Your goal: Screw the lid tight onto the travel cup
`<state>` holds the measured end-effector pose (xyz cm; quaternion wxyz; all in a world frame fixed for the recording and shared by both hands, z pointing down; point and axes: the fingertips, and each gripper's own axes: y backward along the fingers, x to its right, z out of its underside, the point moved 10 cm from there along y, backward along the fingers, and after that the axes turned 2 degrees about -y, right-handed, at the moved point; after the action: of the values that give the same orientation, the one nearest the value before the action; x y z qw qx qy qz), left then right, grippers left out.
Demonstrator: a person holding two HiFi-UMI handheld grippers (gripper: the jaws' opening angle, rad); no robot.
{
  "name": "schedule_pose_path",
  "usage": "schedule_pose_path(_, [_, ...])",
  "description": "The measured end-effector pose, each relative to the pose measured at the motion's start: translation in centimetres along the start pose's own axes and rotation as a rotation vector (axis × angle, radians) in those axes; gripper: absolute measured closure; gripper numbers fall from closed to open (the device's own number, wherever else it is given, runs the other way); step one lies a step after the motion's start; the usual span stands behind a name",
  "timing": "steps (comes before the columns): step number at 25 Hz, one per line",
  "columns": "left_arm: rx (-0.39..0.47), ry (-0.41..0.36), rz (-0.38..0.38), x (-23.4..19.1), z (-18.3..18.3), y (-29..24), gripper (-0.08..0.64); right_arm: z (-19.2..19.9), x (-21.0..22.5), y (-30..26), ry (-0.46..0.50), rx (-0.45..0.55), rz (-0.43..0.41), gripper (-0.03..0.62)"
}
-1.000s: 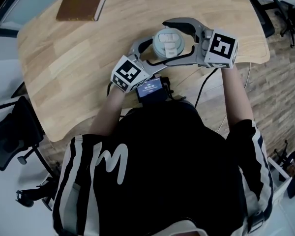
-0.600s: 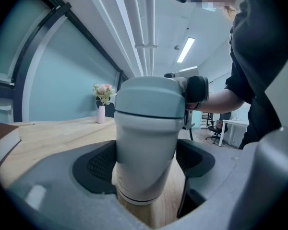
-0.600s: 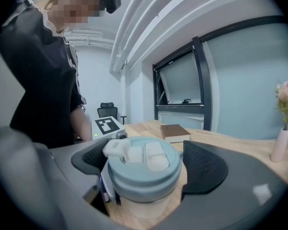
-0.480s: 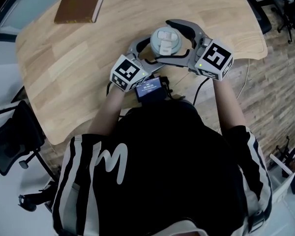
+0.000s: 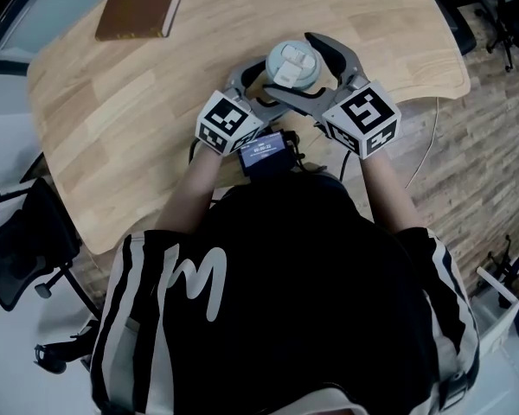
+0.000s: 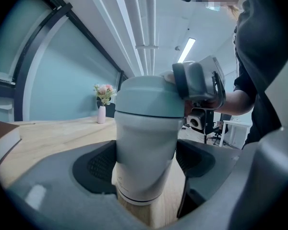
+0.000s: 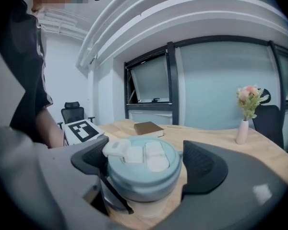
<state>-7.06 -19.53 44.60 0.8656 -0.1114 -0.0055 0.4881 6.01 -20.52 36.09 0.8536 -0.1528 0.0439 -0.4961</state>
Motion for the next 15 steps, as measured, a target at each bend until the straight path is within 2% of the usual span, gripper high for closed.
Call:
schedule_pose_path(4, [-0.005,0.002,-0.005,0.0,0.0,0.0,0.166,0.2,-0.7,-0.1,-0.032,0.014,0.108,0.107])
schedule_pose_path(15, [-0.01,0.006,-0.014,0.1,0.2,0.1,0.166,0.5,-2.2,-0.3,-0.097,0.063,0.31,0.109])
